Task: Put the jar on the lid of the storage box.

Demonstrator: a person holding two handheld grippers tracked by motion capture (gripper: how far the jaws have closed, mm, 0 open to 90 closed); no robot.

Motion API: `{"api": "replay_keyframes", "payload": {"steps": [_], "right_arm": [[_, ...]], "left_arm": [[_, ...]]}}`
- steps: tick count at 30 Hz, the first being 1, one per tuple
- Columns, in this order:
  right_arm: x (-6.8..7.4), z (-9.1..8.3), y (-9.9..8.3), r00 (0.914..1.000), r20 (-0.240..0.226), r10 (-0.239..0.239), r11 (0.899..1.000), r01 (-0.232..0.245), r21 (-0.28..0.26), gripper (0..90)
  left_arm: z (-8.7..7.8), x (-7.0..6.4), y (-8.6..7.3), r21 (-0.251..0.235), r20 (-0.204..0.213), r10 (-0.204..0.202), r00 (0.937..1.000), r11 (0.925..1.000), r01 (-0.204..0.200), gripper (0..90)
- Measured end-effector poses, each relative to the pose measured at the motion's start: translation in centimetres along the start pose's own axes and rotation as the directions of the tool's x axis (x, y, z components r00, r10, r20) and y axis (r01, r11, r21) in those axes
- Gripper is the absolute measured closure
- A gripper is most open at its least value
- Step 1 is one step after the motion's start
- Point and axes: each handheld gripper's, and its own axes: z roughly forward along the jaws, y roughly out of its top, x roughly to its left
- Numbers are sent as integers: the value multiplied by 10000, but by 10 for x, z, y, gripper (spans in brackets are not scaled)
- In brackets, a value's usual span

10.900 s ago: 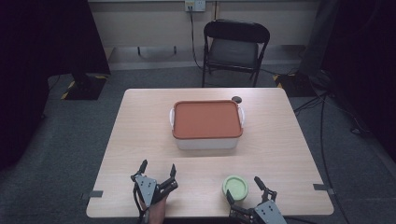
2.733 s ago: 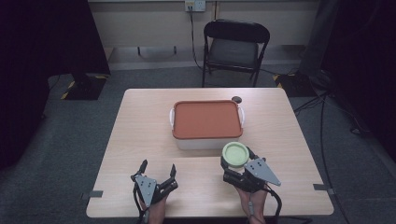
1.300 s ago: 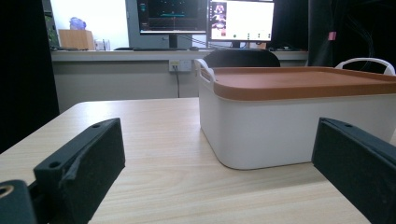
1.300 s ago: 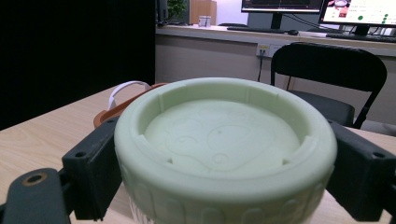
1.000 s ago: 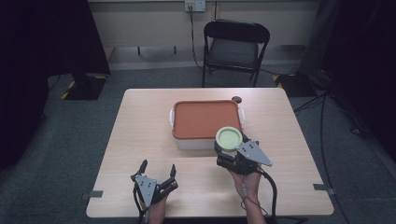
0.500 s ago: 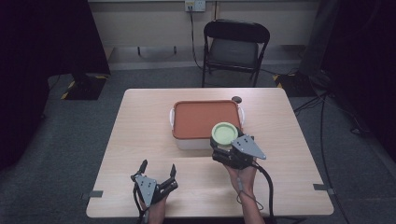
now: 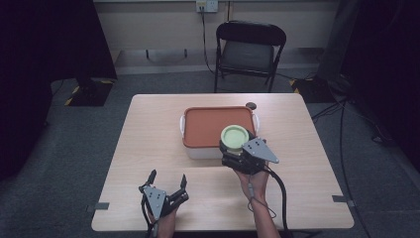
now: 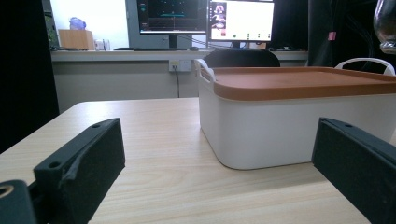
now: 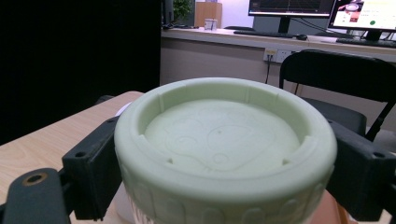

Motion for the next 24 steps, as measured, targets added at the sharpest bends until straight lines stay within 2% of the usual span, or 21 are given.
{"api": "replay_keyframes", "payload": {"steps": [24], "right_arm": [[-2,19,2,9996,161,247,9997,-248,79,111]], "left_arm": [[0,0,0,1,22,1,10000,10000,-1,21]]}}
